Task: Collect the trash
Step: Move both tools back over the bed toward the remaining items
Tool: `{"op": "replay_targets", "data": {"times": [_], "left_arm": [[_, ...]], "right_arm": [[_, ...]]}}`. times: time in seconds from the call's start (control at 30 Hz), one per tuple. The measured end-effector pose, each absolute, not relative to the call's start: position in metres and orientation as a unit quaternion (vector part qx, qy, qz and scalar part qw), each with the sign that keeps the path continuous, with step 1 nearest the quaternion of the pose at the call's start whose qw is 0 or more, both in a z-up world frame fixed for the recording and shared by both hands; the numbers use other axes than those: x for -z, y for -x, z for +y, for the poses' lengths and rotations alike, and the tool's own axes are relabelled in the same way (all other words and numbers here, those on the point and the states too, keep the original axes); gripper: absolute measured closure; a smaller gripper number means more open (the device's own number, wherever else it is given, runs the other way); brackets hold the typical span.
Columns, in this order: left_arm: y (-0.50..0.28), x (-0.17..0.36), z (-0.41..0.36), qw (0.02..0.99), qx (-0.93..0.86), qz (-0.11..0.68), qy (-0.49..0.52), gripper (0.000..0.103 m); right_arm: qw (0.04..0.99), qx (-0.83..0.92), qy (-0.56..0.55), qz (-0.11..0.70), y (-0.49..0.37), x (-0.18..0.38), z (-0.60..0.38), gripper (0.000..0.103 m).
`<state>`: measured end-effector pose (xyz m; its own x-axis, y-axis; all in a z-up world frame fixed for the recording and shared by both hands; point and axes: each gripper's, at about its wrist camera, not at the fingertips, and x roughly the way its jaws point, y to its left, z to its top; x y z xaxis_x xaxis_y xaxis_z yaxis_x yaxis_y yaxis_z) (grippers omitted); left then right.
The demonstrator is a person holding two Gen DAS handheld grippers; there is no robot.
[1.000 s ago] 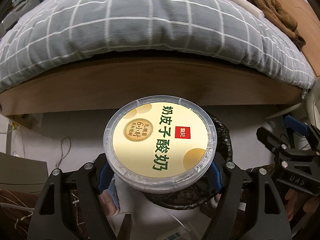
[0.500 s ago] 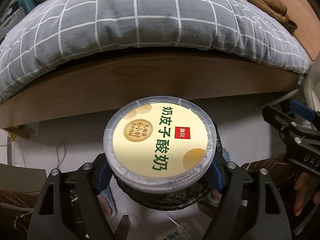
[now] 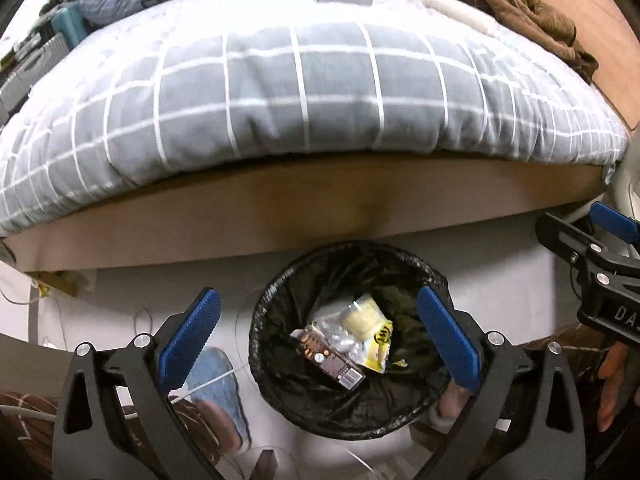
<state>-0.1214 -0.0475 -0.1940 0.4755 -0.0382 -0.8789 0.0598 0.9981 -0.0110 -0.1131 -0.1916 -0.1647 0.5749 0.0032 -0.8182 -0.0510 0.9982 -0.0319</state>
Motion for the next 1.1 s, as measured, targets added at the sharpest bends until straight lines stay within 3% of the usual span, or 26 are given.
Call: {"op": "replay_targets", "data": {"times": [1.1], "left_arm": [[0.034, 0.097, -0.043, 0.911, 0.021, 0.413, 0.005, 0.006]], "right_arm": [[0.932, -0.001, 0.007, 0.362, 0.04, 0.076, -0.215, 0.008]]}}
